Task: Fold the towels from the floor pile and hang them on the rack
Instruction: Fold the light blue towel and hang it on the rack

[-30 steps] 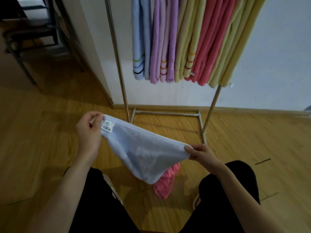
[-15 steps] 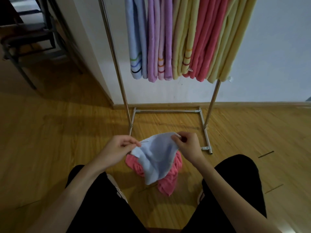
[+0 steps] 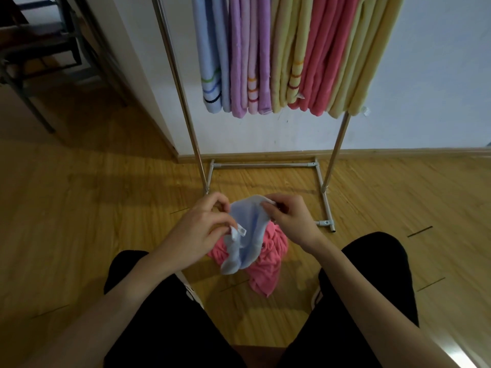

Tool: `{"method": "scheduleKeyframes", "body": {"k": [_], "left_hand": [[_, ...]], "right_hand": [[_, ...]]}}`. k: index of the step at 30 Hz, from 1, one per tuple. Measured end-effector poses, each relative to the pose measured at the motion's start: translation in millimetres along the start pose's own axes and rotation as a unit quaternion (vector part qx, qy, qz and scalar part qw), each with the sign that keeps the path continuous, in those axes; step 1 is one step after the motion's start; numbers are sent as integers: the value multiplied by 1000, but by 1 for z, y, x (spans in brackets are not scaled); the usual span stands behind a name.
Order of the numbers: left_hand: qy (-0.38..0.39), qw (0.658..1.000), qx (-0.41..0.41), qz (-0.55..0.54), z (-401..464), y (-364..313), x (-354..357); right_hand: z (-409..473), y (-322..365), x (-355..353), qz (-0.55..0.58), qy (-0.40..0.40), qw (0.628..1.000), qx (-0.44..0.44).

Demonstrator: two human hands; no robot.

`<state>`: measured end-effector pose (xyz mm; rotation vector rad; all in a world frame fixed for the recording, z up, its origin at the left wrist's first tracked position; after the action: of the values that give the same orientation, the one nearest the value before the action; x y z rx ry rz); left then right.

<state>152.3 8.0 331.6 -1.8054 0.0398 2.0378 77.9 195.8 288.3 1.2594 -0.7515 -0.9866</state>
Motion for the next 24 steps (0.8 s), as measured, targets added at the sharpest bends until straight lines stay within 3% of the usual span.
{"method": "scheduleKeyframes", "body": {"k": [8, 16, 24], "left_hand": [[-5, 997, -5, -73, 15, -16, 1], [-37, 992, -58, -107, 19, -17, 5], [-46, 989, -106, -98, 22, -15, 11]], "right_hand": [[-2, 10, 7, 28, 32, 999, -33], [-5, 9, 9, 54, 93, 994, -1], [-8, 5, 10, 109, 104, 988, 37]]}}
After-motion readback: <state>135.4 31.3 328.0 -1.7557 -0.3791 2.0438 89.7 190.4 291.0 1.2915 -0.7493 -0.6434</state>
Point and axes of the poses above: each hand's wrist, its own z-axis towards the middle knuckle, its own x-axis out of the palm, y = z × x, the point moved 2 cm from there along z, towards the middle knuckle, and after that the axes turned 15 degrees about z, right-handed, at the moved point
